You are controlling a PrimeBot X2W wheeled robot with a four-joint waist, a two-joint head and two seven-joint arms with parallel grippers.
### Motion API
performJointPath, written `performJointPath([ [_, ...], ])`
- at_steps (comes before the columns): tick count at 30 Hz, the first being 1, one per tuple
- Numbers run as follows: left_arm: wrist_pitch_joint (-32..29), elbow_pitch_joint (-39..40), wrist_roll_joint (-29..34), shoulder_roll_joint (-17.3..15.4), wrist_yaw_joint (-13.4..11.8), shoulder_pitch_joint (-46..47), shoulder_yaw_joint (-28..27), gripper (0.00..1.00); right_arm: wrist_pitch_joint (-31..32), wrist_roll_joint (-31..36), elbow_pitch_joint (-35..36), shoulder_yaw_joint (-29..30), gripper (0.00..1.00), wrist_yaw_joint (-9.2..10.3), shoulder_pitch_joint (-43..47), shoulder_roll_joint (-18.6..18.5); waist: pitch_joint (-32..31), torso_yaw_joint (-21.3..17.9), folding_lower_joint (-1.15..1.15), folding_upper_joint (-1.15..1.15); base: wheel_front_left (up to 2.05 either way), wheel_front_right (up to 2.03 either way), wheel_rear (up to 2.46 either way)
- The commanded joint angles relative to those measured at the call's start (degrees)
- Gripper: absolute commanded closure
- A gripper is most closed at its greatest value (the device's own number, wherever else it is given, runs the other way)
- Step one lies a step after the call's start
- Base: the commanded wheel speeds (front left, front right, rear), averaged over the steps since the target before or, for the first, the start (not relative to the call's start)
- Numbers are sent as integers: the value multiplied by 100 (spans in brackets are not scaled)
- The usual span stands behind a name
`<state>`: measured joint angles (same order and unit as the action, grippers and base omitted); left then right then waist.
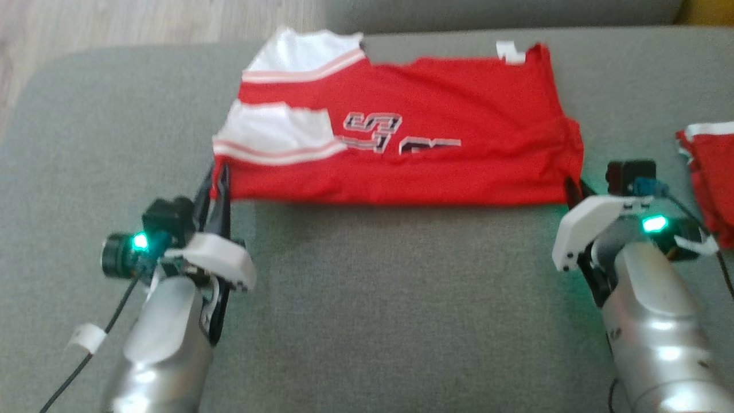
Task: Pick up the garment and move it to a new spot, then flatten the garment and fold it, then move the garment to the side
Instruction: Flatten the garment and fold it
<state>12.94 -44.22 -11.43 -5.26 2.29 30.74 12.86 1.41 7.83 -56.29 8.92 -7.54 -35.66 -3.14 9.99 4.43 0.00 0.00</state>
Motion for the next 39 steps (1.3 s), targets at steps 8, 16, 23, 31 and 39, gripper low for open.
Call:
performJointPath([
  [8, -297, -126, 132, -480, 206, -482, 122, 100, 288, -170, 526, -219, 100, 5, 551, 7, -877, -81, 0, 0, 0, 0, 0],
  [16, -1031, 379, 103, -901, 455, -1166, 567, 100, 1332, -837, 1754, -768, 100, 5, 1521, -244, -1255, -127, 0, 0, 0, 0, 0],
  [23, -1701, 1399, -270, -1131, 499, -1777, 701, 100, 1813, -1248, 3313, -603, 100, 5, 2613, -211, -1307, -129, 0, 0, 0, 0, 0],
  [31, -2048, 2044, -402, -1137, 350, -2164, 712, 100, 1591, -1256, 3971, -308, 100, 5, 3171, 0, -1232, -189, 0, 0, 0, 0, 0],
  [39, -1207, 2575, -461, -775, -349, -1996, 328, 0, 296, -1773, 4078, -364, 0, 5, 2950, 24, -1086, -272, 0, 0, 0, 0, 0],
])
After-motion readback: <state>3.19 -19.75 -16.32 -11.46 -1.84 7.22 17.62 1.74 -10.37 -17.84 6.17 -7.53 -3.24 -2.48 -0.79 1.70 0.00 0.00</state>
